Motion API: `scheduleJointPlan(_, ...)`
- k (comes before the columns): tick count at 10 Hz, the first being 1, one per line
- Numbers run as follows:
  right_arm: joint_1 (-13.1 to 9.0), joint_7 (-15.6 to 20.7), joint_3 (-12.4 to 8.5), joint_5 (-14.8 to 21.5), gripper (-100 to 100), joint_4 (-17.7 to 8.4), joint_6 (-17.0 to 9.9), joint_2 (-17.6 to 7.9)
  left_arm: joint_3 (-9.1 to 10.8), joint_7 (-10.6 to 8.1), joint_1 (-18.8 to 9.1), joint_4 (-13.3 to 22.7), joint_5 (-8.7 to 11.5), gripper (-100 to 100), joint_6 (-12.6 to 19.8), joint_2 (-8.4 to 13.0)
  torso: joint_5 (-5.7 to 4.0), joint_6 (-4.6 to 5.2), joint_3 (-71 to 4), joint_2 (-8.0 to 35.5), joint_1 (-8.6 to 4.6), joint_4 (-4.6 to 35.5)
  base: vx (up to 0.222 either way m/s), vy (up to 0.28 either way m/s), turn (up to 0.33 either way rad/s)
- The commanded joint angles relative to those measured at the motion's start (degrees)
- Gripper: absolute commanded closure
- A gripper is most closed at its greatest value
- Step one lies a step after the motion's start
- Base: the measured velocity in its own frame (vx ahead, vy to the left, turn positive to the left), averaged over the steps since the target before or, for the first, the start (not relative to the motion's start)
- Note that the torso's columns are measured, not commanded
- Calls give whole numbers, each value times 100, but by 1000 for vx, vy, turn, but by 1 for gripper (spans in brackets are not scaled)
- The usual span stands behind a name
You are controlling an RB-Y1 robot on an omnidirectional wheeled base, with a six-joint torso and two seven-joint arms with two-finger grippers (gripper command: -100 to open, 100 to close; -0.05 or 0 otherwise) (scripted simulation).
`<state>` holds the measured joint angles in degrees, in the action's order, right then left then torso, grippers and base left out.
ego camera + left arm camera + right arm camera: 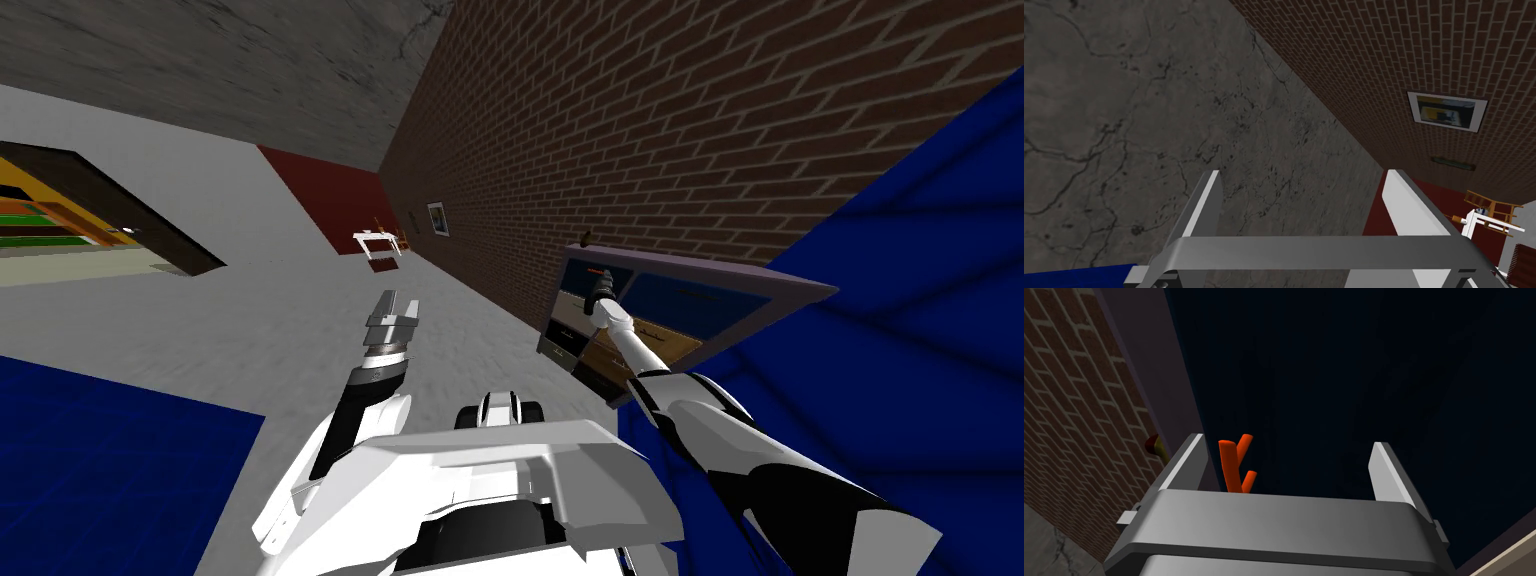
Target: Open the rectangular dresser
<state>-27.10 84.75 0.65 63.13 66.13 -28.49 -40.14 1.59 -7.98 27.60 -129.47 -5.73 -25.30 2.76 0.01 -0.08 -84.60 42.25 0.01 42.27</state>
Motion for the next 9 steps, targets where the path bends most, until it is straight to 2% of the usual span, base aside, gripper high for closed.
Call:
scheduleJointPlan(1,139,-444,38,-80,-100,-88,-282,-420,1,0,1,0,0,0,0,0,0,9,4,4,0,2,-65,21,329)
scheduleJointPlan(3,139,-501,38,-80,-100,-88,-282,-623,1,0,1,0,0,0,0,0,2,10,6,7,0,4,-42,13,130)
scheduleJointPlan(5,86,-603,57,20,-100,-184,-265,-588,1,0,2,0,0,0,0,0,-3,9,-3,-7,-9,-2,-2,-1,-9)
scheduleJointPlan(6,69,-304,14,-91,100,37,-118,-306,1,0,2,0,0,0,0,0,-3,7,-3,-6,-5,-3,47,-21,-353)
scheduleJointPlan(7,69,-184,14,-91,100,37,-118,-249,2,0,4,0,0,0,0,1,-3,15,-6,-13,-9,-4,65,-17,-227)
scheduleJointPlan(8,-2,31,-9,-102,100,161,46,-21,1,0,3,0,0,0,0,0,-29,10,-19,-32,-34,-28,65,-2,-368)
scheduleJointPlan(9,-2,120,-9,-102,100,161,46,126,2,0,5,0,0,0,0,1,-20,12,-26,-41,-41,-19,65,-7,-247)
